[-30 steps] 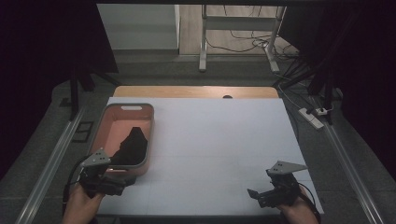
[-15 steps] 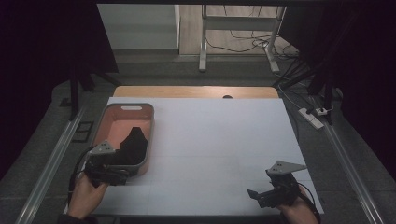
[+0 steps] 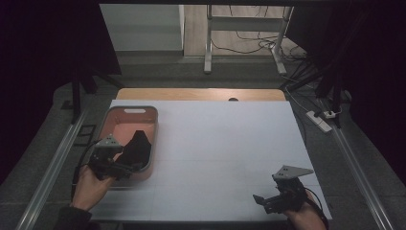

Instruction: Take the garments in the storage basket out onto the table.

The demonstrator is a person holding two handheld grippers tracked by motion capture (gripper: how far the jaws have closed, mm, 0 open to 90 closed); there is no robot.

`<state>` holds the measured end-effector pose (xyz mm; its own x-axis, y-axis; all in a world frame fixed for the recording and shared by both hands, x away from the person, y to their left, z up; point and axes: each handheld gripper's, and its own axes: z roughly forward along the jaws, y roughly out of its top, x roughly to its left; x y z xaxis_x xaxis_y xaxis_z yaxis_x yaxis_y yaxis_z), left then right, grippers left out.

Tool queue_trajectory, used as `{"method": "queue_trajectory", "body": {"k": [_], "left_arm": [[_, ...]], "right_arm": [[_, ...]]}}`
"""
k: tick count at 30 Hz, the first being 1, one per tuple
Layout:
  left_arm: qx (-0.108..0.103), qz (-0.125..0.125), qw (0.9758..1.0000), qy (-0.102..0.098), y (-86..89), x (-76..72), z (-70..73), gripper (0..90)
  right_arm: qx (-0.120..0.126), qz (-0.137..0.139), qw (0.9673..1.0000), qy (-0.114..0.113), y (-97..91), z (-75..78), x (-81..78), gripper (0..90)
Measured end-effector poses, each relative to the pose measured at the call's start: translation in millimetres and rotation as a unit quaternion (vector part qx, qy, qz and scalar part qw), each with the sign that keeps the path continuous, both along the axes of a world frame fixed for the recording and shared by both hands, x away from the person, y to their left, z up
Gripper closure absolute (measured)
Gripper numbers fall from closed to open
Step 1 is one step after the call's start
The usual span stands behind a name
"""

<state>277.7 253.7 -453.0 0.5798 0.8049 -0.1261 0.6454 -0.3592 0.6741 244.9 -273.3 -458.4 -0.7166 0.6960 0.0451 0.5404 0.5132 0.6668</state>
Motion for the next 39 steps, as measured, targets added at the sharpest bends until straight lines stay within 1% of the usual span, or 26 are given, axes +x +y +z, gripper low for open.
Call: {"method": "queue_trajectory", "body": {"k": [2, 4, 8, 10, 11, 14, 16, 18, 19, 20, 24, 25, 26, 27, 28, 29, 31, 35, 37, 39], "left_arm": [[-0.001, -0.002, 1.0000, 0.003, 1.9, 4.9, 1.9, 0.0], [-0.005, -0.007, 0.9999, 0.014, 4.7, 12.1, 4.1, 0.0], [-0.005, -0.021, 0.9994, 0.028, 8.9, 24.9, 4.9, 0.0], [0.006, -0.023, 0.9993, 0.028, 9.2, 30.1, 3.7, 0.0], [0.010, -0.025, 0.9991, 0.033, 8.9, 32.7, 2.5, 0.0], [0.030, -0.028, 0.9984, 0.039, 7.3, 40.5, -0.9, 0.0], [0.039, -0.030, 0.9978, 0.044, 5.3, 45.7, -3.4, 0.0], [0.051, -0.035, 0.9966, 0.055, 2.6, 51.6, -6.0, 0.0], [0.060, -0.038, 0.9955, 0.062, 1.2, 54.7, -7.2, 0.0], [0.067, -0.039, 0.9948, 0.065, 0.0, 57.6, -8.6, 0.0], [0.084, -0.041, 0.9924, 0.081, -2.4, 69.8, -15.8, 0.0], [0.091, -0.043, 0.9910, 0.089, -3.3, 72.8, -17.9, 0.0], [0.099, -0.044, 0.9891, 0.100, -4.6, 75.7, -19.4, 0.0], [0.107, -0.046, 0.9882, 0.099, -5.9, 77.2, -19.8, 0.0], [0.109, -0.047, 0.9881, 0.097, -6.6, 78.6, -19.9, 0.0], [0.109, -0.048, 0.9878, 0.100, -6.9, 80.4, -20.3, 0.0], [0.118, -0.048, 0.9861, 0.107, -7.8, 84.6, -23.1, 0.0], [0.127, -0.052, 0.9828, 0.123, -10.0, 92.9, -31.2, 0.0], [0.131, -0.055, 0.9806, 0.135, -11.5, 96.6, -36.7, 0.0], [0.131, -0.060, 0.9793, 0.142, -12.5, 98.7, -43.1, 0.0]], "right_arm": [[-0.001, 0.000, 1.0000, -0.001, 0.4, -0.3, 0.2, 0.0], [-0.002, 0.001, 1.0000, 0.001, 0.7, -0.5, 0.4, 0.0], [-0.004, 0.001, 1.0000, 0.003, 1.1, -0.6, 0.4, 0.0], [-0.006, 0.001, 1.0000, 0.004, 1.3, -0.6, 0.4, 0.0], [-0.006, 0.001, 1.0000, 0.004, 1.3, -0.6, 0.4, 0.0], [-0.007, 0.001, 1.0000, 0.005, 1.5, -0.6, 0.4, 0.0], [-0.007, 0.002, 1.0000, 0.005, 1.7, -0.6, 0.3, 0.0], [-0.008, 0.003, 1.0000, 0.004, 1.8, -0.7, 0.3, 0.0], [-0.007, 0.003, 1.0000, 0.004, 2.0, -0.8, 0.2, 0.0], [-0.007, 0.002, 1.0000, 0.004, 2.2, -0.8, 0.1, 0.0], [-0.009, 0.002, 1.0000, 0.003, 2.1, -0.8, 0.0, 0.0], [-0.008, 0.002, 1.0000, 0.004, 2.1, -0.8, 0.0, 0.0], [-0.008, 0.002, 1.0000, 0.004, 2.2, -0.8, 0.0, 0.0], [-0.009, 0.002, 1.0000, 0.003, 2.2, -0.9, 0.0, 0.0], [-0.011, 0.002, 0.9999, 0.003, 2.2, -0.7, -0.1, 0.0], [-0.009, 0.002, 1.0000, 0.003, 2.3, -0.9, -0.1, 0.0], [-0.010, 0.002, 0.9999, 0.003, 2.3, -0.8, -0.1, 0.0], [-0.011, 0.002, 0.9999, 0.003, 2.4, -0.8, -0.2, 0.0], [-0.011, 0.002, 0.9999, 0.002, 2.4, -0.9, -0.2, 0.0], [-0.011, 0.002, 0.9999, 0.002, 2.4, -0.9, -0.2, 0.0]]}}
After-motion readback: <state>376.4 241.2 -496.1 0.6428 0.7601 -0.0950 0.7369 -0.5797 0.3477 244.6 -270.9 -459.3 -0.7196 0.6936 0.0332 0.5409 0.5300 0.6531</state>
